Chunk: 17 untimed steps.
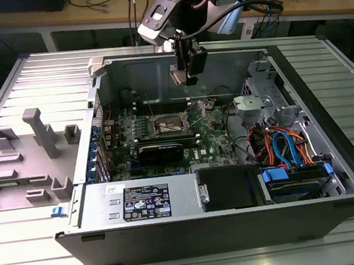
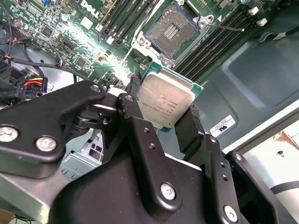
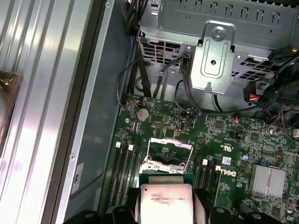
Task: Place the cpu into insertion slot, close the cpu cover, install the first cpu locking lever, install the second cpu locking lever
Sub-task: 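Place the cpu into insertion slot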
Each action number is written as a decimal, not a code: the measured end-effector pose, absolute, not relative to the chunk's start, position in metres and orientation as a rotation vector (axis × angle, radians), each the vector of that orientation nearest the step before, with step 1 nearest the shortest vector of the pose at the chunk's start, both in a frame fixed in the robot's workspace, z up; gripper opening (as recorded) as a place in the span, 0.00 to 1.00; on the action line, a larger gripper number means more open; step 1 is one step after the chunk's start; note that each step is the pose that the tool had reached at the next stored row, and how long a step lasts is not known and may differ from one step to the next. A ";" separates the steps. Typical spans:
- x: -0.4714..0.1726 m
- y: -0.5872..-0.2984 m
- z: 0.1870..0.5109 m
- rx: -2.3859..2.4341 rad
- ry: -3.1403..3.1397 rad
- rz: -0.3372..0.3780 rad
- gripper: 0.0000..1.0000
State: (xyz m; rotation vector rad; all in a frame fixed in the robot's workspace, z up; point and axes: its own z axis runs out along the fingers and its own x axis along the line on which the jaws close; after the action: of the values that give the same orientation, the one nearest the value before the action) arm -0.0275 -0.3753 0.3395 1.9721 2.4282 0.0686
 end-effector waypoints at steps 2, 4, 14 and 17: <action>-0.028 -0.375 0.339 1.972 2.428 0.069 0.54; -0.028 -0.375 0.339 1.972 2.428 0.069 0.54; -0.029 -0.377 0.332 2.010 2.395 0.067 0.54; -0.035 -0.377 0.328 2.029 2.379 0.067 0.54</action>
State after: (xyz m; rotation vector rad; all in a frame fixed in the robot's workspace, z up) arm -0.0354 -0.3769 0.3278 2.0287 2.3788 0.0665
